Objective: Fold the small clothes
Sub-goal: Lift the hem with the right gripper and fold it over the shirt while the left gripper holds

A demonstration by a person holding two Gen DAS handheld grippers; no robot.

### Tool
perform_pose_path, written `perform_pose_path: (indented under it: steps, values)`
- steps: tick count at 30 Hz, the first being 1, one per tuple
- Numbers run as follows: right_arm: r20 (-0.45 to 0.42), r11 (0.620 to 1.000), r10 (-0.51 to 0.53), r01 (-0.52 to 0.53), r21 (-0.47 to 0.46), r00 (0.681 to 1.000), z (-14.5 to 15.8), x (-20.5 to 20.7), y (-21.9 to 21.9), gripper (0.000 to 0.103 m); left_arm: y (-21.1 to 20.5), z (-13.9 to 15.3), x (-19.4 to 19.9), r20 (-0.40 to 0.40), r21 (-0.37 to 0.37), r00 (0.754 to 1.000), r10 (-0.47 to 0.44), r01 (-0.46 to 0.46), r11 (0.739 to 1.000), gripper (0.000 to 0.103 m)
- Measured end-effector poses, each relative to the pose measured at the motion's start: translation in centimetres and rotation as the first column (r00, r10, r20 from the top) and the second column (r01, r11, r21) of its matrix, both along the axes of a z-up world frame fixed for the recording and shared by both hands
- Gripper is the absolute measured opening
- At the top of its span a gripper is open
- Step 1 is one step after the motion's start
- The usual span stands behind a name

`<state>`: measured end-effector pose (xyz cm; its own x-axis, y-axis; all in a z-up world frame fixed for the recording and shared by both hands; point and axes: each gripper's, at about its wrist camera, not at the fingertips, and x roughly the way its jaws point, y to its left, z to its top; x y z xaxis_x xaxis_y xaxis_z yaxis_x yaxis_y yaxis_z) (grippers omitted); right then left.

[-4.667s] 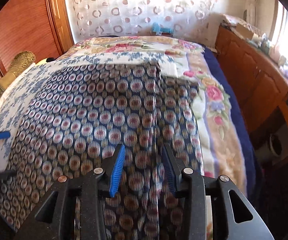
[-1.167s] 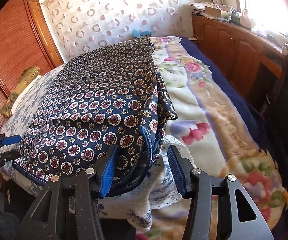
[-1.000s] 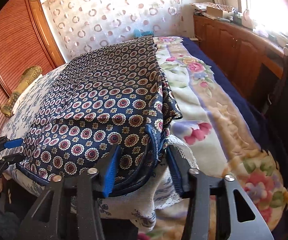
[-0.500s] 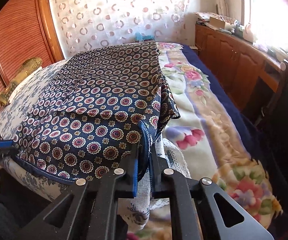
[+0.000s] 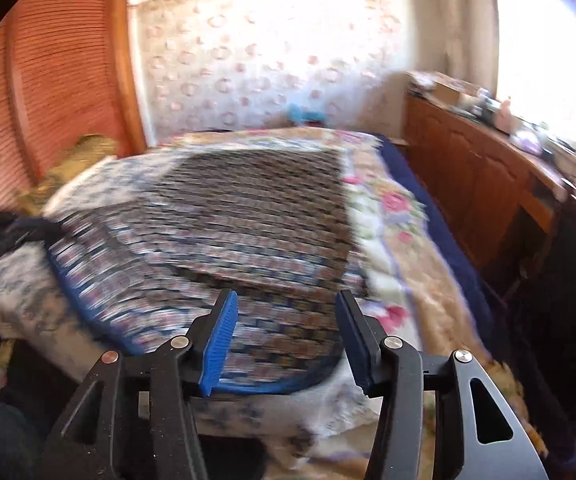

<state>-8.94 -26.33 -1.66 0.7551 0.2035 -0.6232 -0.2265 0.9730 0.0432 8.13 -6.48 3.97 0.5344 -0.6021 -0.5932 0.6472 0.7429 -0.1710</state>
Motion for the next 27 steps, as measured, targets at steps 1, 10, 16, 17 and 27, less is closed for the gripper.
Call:
perform_pose_path:
  steps: [1, 10, 16, 17, 27]
  values:
    - [0.006, 0.999, 0.032, -0.032, 0.005, 0.999, 0.2, -0.3, 0.7, 0.055, -0.2, 0.5, 0.5, 0.003, -0.007, 1.0, 0.002, -0.002, 1.0, 0.004]
    - [0.017, 0.985, 0.164, -0.163, -0.057, 0.986, -0.9, -0.5, 5.5, 0.063, -1.8, 3.5, 4.9, 0.027, -0.039, 0.999, 0.019, -0.018, 0.999, 0.004]
    - [-0.032, 0.983, 0.108, -0.111, -0.149, 0.994, -3.0, 2.7, 5.4, 0.063, -0.7, 3.5, 7.2, 0.011, -0.074, 0.999, 0.048, -0.047, 0.996, 0.004]
    - [-0.044, 0.983, 0.096, -0.102, -0.156, 0.994, -3.2, 3.3, 5.2, 0.063, -0.5, 3.4, 7.4, 0.008, -0.08, 0.999, 0.052, -0.051, 0.996, 0.004]
    - [-0.015, 0.991, 0.071, -0.072, -0.112, 0.997, -1.0, 9.3, 2.0, 0.008, 3.0, 1.8, 11.7, -0.046, -0.122, 0.992, 0.121, -0.126, 0.985, 0.004]
